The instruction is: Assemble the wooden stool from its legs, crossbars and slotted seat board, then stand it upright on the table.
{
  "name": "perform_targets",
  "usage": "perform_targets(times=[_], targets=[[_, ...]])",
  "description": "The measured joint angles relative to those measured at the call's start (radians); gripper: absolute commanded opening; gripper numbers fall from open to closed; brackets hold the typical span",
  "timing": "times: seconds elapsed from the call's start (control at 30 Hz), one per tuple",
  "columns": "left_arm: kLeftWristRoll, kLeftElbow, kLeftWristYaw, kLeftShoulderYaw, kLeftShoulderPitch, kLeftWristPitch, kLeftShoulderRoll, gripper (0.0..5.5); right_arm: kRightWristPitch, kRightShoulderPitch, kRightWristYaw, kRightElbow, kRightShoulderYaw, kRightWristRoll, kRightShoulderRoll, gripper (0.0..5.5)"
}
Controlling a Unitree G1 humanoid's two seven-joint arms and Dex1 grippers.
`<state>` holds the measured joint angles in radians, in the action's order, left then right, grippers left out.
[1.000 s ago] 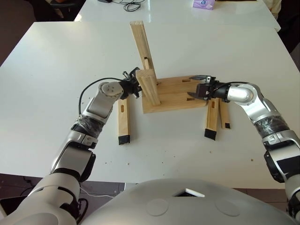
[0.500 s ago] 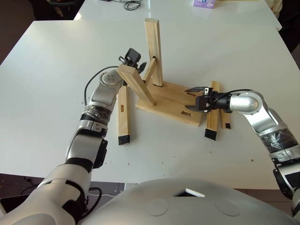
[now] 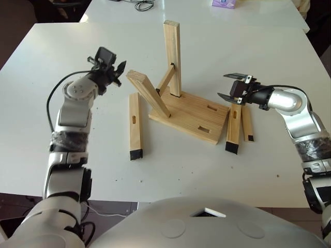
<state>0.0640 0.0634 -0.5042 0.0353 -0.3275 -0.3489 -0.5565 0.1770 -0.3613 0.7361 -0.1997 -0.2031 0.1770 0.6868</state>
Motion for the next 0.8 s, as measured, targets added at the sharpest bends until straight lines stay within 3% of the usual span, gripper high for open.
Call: perform_targets(times=[0.17,0.33,0.6,0.8], targets=[[0.154,-0.336,-0.144,-0.009,0.170,-0.272,-0.061,1.91,0.046,0.007,-0.046,-0.088,0.004,0.028,-0.005,3.16],[0.333,-0.547,-0.246,-0.043,0.194,-0.483,-0.085,1.91,0.126,0.026,-0.066,-0.186,-0.035,0.080,-0.009,3.16],[0.395,-0.621,-0.328,-0.093,0.279,-0.513,-0.173,1.91,0.241,-0.055,-0.100,-0.346,-0.070,0.125,-0.015,3.16],[0.396,-0.518,-0.332,-0.057,0.225,-0.518,-0.215,1.91,0.272,-0.051,-0.104,-0.354,-0.071,0.126,-0.013,3.16]])
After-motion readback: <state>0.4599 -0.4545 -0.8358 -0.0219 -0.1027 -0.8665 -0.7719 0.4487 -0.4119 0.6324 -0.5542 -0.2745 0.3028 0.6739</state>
